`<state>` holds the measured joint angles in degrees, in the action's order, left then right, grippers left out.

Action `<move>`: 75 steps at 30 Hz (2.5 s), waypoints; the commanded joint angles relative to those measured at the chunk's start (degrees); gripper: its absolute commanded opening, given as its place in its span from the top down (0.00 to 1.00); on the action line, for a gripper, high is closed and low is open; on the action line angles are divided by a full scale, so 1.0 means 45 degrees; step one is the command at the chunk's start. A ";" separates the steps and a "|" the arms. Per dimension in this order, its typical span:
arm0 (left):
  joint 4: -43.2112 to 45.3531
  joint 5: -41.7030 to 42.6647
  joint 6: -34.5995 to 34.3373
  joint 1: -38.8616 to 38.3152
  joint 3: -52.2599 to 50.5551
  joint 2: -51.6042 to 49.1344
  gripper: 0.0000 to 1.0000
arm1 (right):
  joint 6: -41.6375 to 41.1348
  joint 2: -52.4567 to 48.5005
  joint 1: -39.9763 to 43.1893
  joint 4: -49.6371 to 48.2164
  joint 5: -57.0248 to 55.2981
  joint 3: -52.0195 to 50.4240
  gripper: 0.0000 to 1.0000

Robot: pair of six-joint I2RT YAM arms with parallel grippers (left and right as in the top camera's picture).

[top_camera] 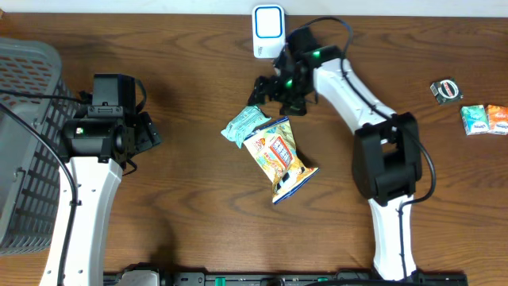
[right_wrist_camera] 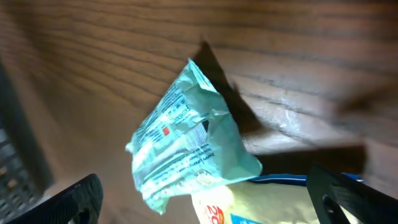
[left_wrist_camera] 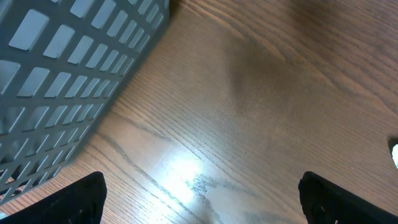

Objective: Scan the item barcode
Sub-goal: 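Move the right gripper over the mint-green wipes pack, then grasp the mint-green wipes pack with the right gripper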

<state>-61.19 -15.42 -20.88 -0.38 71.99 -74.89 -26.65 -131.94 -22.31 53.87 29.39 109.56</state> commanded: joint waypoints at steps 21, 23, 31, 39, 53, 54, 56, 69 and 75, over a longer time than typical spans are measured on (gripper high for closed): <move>-0.0039 -0.0257 0.0107 0.0049 0.0029 -0.0010 0.02 | -0.3157 0.0335 -0.2244 -0.0763 -0.5017 -0.1035 0.23; -0.0039 -0.0257 0.0112 0.0049 0.0029 -0.0010 0.02 | -0.3065 0.0335 -0.2205 -0.1054 -0.5119 -0.1035 0.28; -0.0039 -0.0257 0.0112 0.0049 0.0029 -0.0010 0.02 | -0.3084 0.0325 -0.2234 -0.1783 -0.4930 -0.1054 0.50; -0.0039 -0.0257 0.0107 0.0049 0.0029 -0.0005 0.02 | -0.0704 0.0345 -0.2045 -0.1948 -0.2686 -0.1049 0.99; -0.0039 -0.0257 0.0112 0.0049 0.0029 -0.0010 0.02 | 0.2992 0.1836 -0.0505 -0.2492 0.2628 -0.1030 0.87; -0.0039 -0.0262 0.0112 0.0049 0.0029 -0.0010 0.02 | 0.2992 0.1826 -0.0505 -0.2414 0.2346 -0.1030 0.72; -0.0039 -0.0257 0.0112 0.0049 0.0029 -0.0010 0.02 | 0.2992 0.1671 -0.0607 -0.1962 0.1054 -0.1035 0.36; -0.0039 -0.0262 0.0112 0.0049 0.0029 -0.0010 0.02 | 0.2890 -0.0165 -0.2225 -0.2433 -0.0806 -0.1039 0.21; -0.0039 -0.0257 0.0112 0.0049 0.0029 -0.0010 0.02 | 0.2895 -0.0583 -0.2225 -0.2453 -0.0840 -0.1039 0.37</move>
<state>-61.19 -15.42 -20.86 -0.38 71.99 -74.89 -13.96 -133.14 -32.42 42.92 26.26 104.92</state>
